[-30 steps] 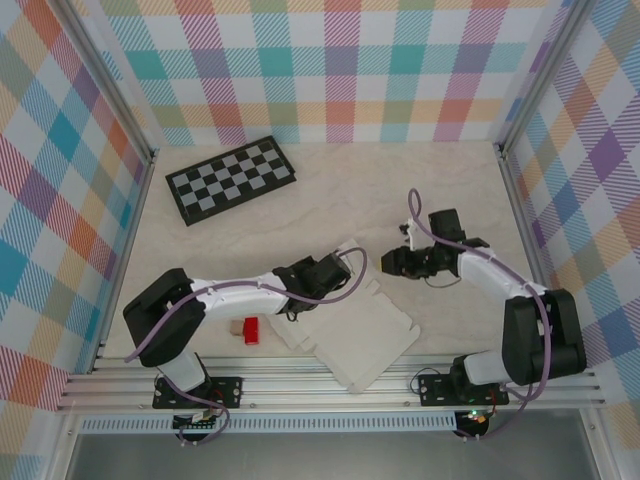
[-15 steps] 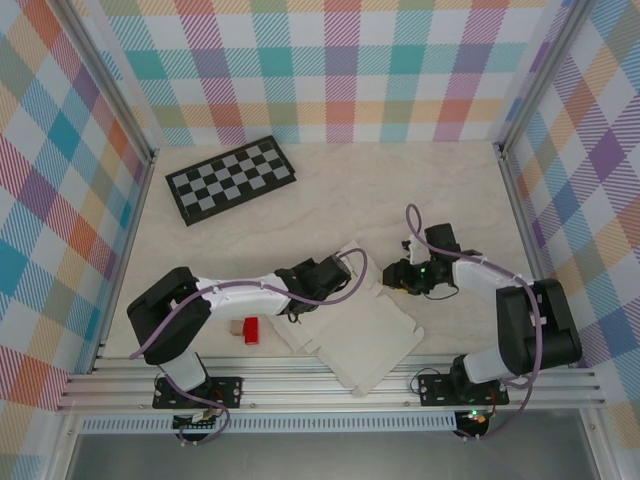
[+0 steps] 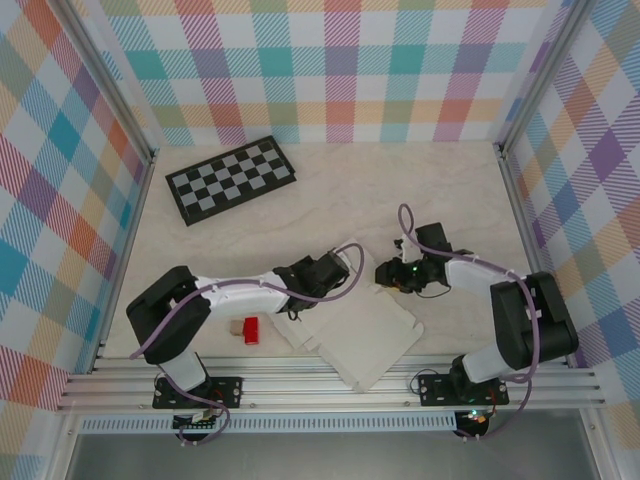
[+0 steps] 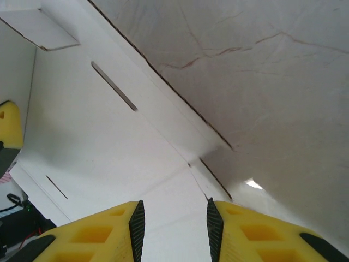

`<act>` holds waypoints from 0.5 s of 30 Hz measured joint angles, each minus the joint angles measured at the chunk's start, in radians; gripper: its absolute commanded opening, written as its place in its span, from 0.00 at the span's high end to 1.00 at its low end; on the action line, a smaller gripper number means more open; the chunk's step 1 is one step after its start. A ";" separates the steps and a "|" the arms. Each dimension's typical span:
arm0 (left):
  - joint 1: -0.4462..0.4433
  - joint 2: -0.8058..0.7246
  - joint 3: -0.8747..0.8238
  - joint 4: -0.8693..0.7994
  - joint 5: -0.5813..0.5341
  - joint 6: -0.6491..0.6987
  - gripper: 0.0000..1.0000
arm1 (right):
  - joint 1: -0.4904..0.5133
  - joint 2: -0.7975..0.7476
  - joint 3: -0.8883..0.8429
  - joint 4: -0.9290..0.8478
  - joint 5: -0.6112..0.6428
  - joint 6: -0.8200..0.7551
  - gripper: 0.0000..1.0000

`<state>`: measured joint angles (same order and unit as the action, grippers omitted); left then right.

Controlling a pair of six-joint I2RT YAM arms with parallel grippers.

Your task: Fold the paper box

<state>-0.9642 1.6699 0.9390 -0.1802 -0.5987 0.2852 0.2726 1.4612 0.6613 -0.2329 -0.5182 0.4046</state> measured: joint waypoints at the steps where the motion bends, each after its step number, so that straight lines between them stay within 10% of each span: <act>1: 0.016 0.000 0.000 0.000 -0.001 -0.011 1.00 | 0.000 -0.027 0.009 -0.035 0.036 0.003 0.61; 15: 0.226 0.002 0.010 -0.039 -0.018 -0.240 1.00 | -0.107 -0.149 0.028 -0.269 0.310 0.122 0.52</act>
<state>-0.7380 1.6714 0.9485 -0.2192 -0.6163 0.0456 0.1654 1.3125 0.6891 -0.5022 -0.2085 0.5266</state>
